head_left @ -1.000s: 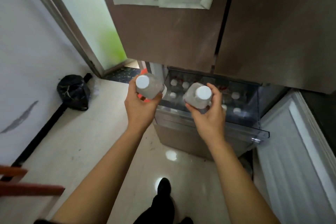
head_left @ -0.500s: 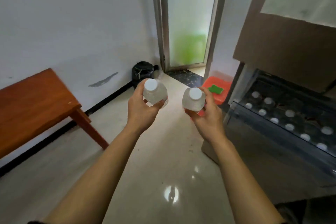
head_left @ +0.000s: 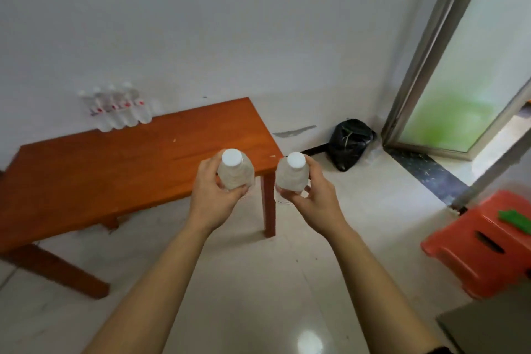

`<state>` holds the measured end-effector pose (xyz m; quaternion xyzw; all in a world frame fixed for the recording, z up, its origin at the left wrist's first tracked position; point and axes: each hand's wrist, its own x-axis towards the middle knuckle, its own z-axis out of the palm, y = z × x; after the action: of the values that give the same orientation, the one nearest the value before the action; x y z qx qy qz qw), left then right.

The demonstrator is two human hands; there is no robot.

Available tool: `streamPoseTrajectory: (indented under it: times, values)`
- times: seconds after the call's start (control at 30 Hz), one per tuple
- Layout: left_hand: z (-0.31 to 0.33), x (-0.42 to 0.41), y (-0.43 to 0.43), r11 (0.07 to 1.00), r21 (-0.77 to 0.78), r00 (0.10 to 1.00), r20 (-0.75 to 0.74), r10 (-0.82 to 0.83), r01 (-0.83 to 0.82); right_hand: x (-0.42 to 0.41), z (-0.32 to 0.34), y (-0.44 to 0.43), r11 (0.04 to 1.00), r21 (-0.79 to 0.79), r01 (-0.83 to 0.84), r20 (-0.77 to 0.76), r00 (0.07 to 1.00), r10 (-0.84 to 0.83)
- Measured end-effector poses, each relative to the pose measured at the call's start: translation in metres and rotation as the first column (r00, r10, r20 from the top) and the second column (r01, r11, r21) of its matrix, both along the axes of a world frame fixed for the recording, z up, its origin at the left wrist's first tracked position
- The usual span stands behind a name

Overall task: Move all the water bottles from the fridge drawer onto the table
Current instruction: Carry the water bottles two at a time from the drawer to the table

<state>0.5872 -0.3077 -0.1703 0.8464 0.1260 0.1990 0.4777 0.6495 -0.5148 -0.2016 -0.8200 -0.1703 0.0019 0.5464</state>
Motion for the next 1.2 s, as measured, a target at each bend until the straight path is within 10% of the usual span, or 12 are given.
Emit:
streamPoseTrajectory:
  times: [0.87, 1.2]
  values:
    - [-0.029, 0.31, 0.376, 0.946, 0.107, 0.949, -0.046, 0.312, -0.306, 0.378, -0.02, 0.421, 0.892, -0.057, -0.449, -0.002, 0.893, 0.45]
    - [-0.096, 0.418, 0.511, 0.979, 0.078, 0.966, -0.165, 0.199, -0.188, 0.47, -0.068, 0.532, 0.931, -0.18, -0.318, -0.11, 0.947, 0.302]
